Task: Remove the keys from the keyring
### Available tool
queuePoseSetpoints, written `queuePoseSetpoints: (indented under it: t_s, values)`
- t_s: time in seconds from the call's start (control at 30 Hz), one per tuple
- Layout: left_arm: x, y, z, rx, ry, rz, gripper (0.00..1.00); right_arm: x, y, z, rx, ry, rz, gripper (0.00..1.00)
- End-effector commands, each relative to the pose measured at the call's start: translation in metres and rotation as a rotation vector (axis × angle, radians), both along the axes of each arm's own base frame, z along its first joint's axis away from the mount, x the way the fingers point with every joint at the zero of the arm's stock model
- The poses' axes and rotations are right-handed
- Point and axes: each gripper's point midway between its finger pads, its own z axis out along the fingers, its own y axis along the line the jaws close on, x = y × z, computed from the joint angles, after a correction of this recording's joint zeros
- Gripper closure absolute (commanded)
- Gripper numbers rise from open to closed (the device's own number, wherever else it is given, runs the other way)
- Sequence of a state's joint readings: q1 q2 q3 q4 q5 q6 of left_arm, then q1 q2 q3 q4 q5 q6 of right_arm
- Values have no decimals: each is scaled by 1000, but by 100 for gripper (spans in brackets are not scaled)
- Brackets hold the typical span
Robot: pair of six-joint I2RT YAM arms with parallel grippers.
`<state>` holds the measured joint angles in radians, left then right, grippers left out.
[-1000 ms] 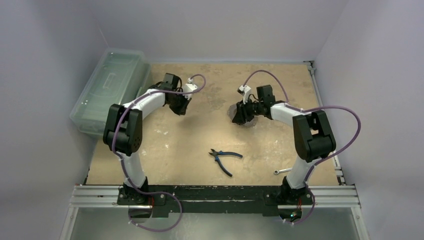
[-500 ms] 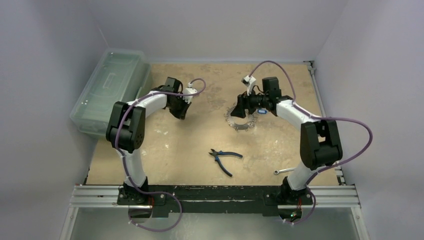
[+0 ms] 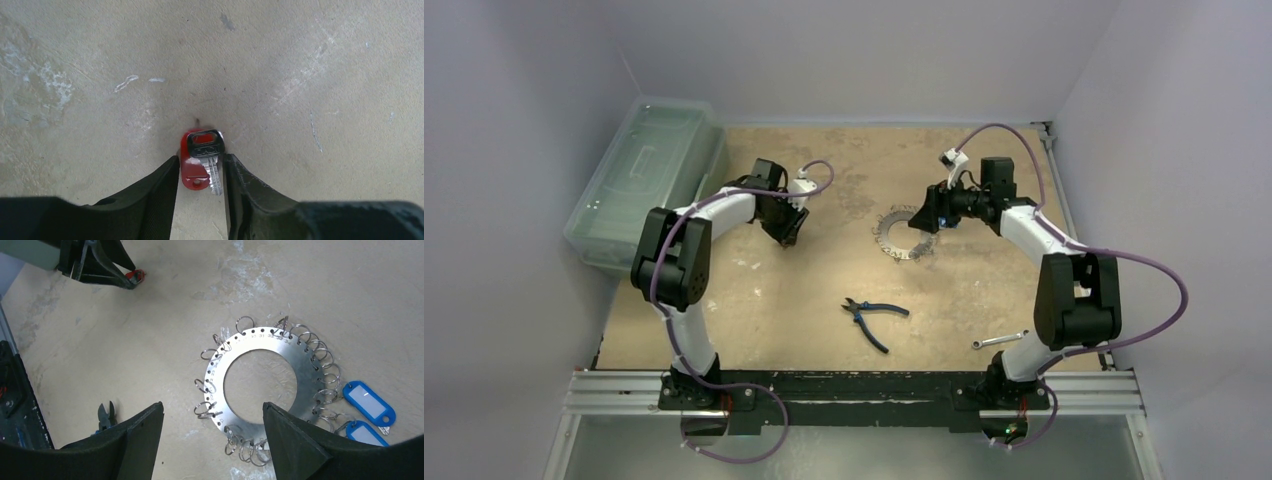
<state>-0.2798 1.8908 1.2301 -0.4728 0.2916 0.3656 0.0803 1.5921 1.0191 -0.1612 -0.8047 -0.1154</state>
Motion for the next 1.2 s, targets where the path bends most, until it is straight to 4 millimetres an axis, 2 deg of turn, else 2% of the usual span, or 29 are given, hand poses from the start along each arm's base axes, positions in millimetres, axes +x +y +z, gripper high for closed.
queuePoseSetpoints:
  t_s: [0.0, 0.07, 0.2, 0.37, 0.47, 0.57, 0.67, 0.8, 0.87, 0.93, 1.0, 1.17]
  values:
    - [-5, 3, 13, -9, -8, 16, 62, 1, 5, 16, 23, -63, 29, 25]
    - [-5, 2, 18, -14, -16, 14, 56, 1, 5, 14, 20, -62, 31, 24]
    - [-2, 0, 36, -26, -43, 3, 39, -1, 5, 14, 18, -67, 42, 24]
    - [10, -8, 75, -65, -95, -15, 11, -5, 7, 17, 23, -73, 62, 24]
    - [13, -17, 102, -112, -122, -35, 7, -4, 7, 25, 23, -97, 60, 23]
    - [15, -27, 134, -186, -170, -52, 4, 7, 0, 51, -12, -183, 16, 16]
    - [25, -30, 169, -234, -258, -29, 2, 14, -12, 86, -63, -309, -48, 2]
    - [49, -22, 213, -299, -378, 122, 1, 17, -29, 122, -69, -417, -146, 1]
    - [58, -15, 226, -324, -413, 208, 1, 18, -38, 132, -69, -445, -192, 1]
    - [64, -8, 230, -322, -438, 263, 1, 19, -48, 134, -79, -455, -233, 1]
    - [65, -3, 222, -327, -429, 308, 1, 22, -63, 131, -73, -447, -292, 1]
    - [62, 5, 190, -308, -390, 349, 1, 34, -100, 92, -39, -306, -387, 1]
